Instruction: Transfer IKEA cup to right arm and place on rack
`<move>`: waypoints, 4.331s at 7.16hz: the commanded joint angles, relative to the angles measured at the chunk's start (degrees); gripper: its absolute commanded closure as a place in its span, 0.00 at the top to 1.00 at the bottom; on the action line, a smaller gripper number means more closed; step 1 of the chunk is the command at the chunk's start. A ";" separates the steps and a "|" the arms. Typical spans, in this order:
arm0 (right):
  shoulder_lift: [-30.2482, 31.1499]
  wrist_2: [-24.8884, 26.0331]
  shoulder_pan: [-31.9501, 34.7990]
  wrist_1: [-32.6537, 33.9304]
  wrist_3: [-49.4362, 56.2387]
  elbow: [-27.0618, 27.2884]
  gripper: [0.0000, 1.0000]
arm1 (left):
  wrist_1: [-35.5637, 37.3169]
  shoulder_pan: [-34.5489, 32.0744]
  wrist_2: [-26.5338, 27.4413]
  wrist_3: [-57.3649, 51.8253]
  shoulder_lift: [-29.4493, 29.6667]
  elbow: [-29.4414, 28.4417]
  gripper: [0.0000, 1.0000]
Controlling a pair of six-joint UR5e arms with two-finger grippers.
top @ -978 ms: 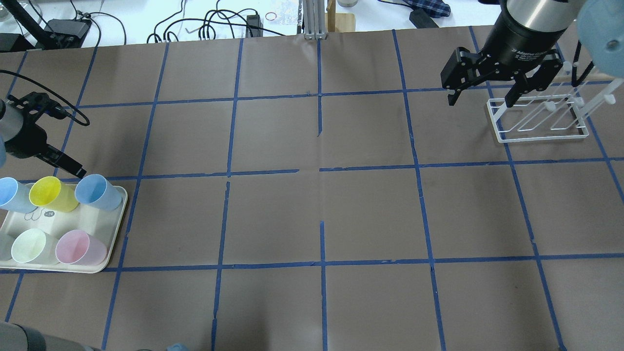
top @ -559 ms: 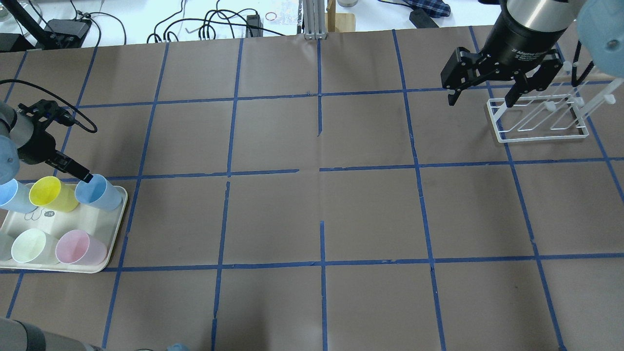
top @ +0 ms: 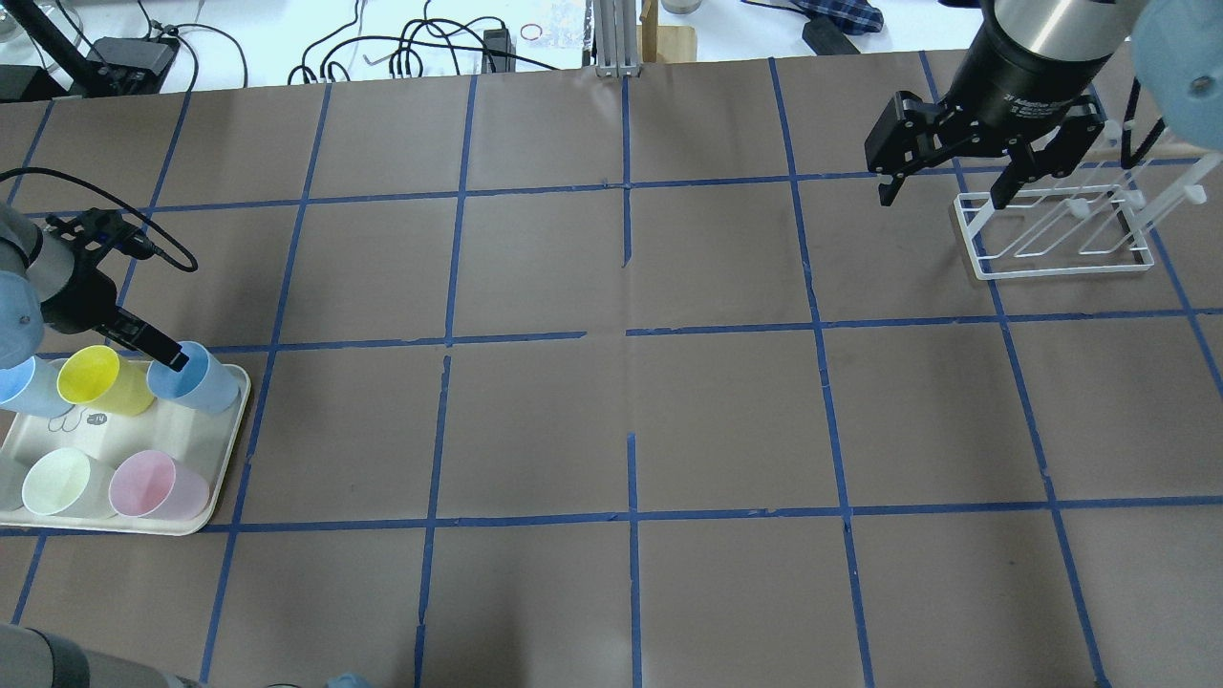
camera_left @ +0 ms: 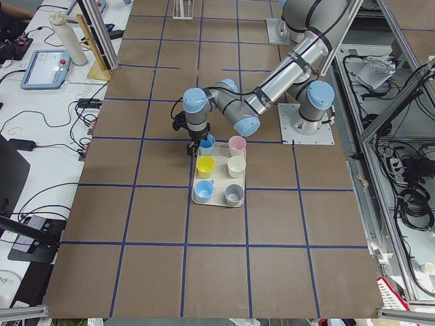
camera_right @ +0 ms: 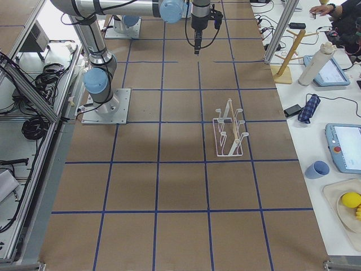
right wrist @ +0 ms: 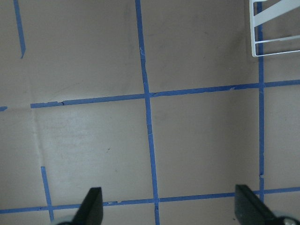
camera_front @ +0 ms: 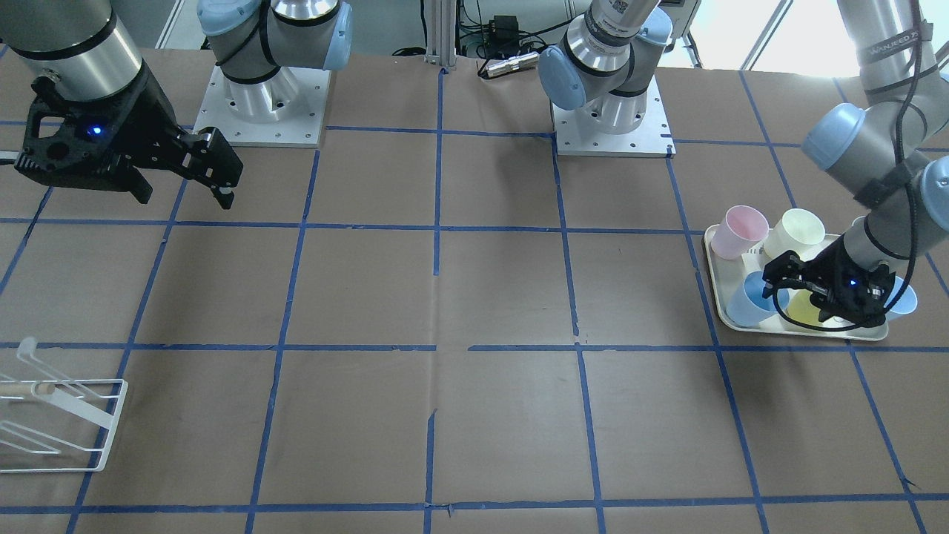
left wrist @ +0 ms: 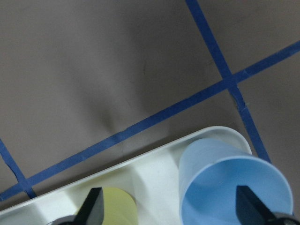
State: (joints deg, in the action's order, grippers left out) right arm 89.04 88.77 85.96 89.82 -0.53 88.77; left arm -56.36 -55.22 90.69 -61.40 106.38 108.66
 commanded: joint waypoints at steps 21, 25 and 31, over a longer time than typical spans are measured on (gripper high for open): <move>2.98 -3.93 -11.76 -21.23 3.17 -3.43 1.00 | -28.63 -20.52 -40.06 31.11 -11.37 -5.67 0.00; 4.03 -15.45 -21.34 -35.63 4.30 -3.34 1.00 | -27.05 -28.63 -70.85 47.41 -12.68 -1.19 0.00; 6.23 -33.13 -27.23 -53.27 -5.10 -2.37 0.99 | -19.57 -37.23 -96.81 49.00 -13.65 7.53 0.00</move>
State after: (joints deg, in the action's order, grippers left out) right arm 94.75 57.77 60.80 37.06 1.03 86.20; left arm -76.22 -90.15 -2.21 -12.72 93.08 115.89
